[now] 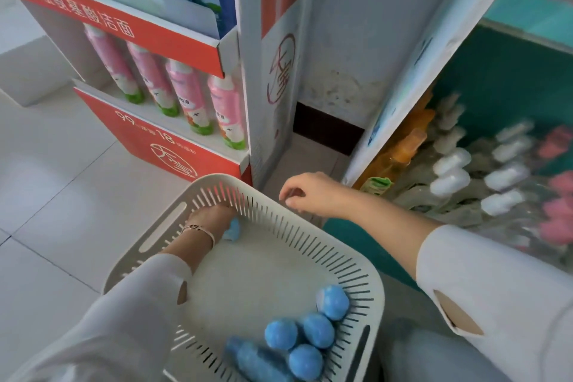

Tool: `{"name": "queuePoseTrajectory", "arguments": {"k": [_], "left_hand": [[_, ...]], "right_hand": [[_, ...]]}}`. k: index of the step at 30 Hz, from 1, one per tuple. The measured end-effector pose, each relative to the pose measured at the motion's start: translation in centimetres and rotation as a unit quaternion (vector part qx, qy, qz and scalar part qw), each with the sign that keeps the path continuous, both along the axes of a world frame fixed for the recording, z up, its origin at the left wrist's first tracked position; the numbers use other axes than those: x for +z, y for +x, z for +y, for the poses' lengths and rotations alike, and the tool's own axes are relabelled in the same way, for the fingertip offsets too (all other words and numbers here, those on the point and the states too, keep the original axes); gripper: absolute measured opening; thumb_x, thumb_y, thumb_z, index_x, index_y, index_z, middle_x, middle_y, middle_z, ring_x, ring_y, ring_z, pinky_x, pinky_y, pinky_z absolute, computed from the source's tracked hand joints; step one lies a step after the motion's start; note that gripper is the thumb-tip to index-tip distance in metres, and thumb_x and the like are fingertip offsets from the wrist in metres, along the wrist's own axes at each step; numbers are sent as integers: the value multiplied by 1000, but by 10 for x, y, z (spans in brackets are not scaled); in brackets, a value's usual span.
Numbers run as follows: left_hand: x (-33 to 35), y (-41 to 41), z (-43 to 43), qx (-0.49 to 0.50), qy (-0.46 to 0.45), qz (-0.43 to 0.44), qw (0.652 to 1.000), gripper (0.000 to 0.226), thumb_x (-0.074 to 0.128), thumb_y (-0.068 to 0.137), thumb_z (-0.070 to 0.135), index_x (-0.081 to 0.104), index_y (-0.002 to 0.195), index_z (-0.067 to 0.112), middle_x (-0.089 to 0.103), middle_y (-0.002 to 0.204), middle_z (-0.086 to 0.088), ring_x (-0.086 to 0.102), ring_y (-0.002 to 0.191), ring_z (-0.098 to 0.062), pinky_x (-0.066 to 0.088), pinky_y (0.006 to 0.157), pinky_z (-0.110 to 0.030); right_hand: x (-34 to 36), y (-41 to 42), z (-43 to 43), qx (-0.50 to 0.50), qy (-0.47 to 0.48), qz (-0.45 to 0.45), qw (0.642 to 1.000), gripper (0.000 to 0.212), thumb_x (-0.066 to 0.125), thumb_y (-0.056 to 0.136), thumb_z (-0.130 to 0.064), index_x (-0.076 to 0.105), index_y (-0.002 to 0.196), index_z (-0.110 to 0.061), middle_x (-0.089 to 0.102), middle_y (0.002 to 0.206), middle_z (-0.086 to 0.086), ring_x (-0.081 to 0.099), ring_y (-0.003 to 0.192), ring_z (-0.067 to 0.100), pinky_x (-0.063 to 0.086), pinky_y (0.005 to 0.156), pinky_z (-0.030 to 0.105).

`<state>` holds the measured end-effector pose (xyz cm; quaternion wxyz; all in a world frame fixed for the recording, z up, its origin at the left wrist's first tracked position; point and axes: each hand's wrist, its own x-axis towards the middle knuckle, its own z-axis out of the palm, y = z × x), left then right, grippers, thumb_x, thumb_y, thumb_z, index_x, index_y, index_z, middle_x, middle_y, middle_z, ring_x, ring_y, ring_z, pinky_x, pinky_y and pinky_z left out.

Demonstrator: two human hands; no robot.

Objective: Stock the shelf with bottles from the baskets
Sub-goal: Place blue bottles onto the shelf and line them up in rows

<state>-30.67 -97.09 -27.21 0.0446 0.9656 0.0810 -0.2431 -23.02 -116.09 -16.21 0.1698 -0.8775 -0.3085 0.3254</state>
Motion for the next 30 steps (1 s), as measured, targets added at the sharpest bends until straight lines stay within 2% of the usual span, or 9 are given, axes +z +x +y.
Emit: {"name": "queuePoseTrajectory", "arguments": {"k": [3, 6, 11, 13, 17, 22, 25, 28, 30], "left_hand": [[15, -4, -7, -10, 2, 6, 1000, 30, 41, 97, 19, 52, 125, 14, 59, 125, -7, 57, 113, -27, 46, 96, -35], [43, -7, -15, -25, -11, 0, 1000, 29, 49, 94, 22, 52, 122, 16, 57, 125, -6, 56, 114, -26, 46, 90, -33], [97, -24, -18, -49, -41, -17, 998, 35, 55, 90, 28, 55, 124, 20, 57, 127, -4, 53, 117, -24, 44, 95, -33], [123, -35, -22, -50, -63, -40, 996, 34, 56, 88, 27, 57, 121, 20, 58, 124, -5, 54, 113, -25, 45, 95, -32], [184, -56, -38, -23, -134, -120, 983, 32, 60, 87, 22, 58, 119, 15, 61, 113, -10, 55, 101, -25, 41, 82, -26], [247, -75, -63, 13, -207, -251, 946, 25, 67, 83, 20, 63, 106, 13, 64, 97, -8, 52, 82, -17, 40, 72, -24], [279, -85, -83, 21, -236, -324, 916, 27, 68, 82, 23, 63, 106, 13, 64, 92, -7, 55, 80, -21, 45, 74, -28], [305, -91, -105, 21, -264, -378, 887, 30, 69, 81, 22, 62, 109, 12, 66, 96, -9, 58, 83, -23, 48, 80, -32], [322, -92, -123, 57, -330, -411, 848, 30, 70, 81, 19, 62, 109, 13, 66, 97, -8, 61, 87, -24, 52, 83, -34]], "right_hand": [[4, -5, 3, -1, -5, 5, 1000, 23, 54, 94, -21, 63, 114, -17, 63, 113, 2, 57, 94, 13, 48, 87, 28], [10, -15, 3, 4, -27, 11, 1000, 26, 54, 94, -24, 61, 118, -17, 62, 118, 2, 58, 103, 16, 46, 83, 26], [36, -34, -1, 7, -43, -5, 999, 30, 53, 95, -27, 57, 124, -18, 59, 123, 3, 56, 106, 17, 42, 79, 25], [53, -43, -2, 14, -42, -11, 999, 35, 55, 94, -27, 54, 128, -19, 58, 124, 3, 54, 104, 15, 41, 78, 25], [92, -63, -8, 24, -18, 0, 1000, 46, 63, 89, -26, 49, 132, -18, 56, 123, 2, 53, 103, 15, 42, 81, 25], [129, -92, -29, -35, 92, 49, 994, 62, 74, 80, -20, 43, 134, -20, 55, 128, 0, 53, 112, 15, 41, 88, 22], [143, -113, -46, -88, 172, 56, 980, 58, 74, 79, -15, 44, 129, -19, 58, 112, -8, 56, 108, 10, 41, 84, 10], [154, -125, -59, -147, 218, 18, 964, 57, 75, 77, -18, 47, 127, -19, 61, 121, -1, 56, 115, 19, 45, 99, 32], [166, -128, -69, -178, 265, 9, 948, 54, 76, 76, -17, 51, 124, -17, 62, 122, 3, 57, 114, 20, 45, 102, 39]]}}
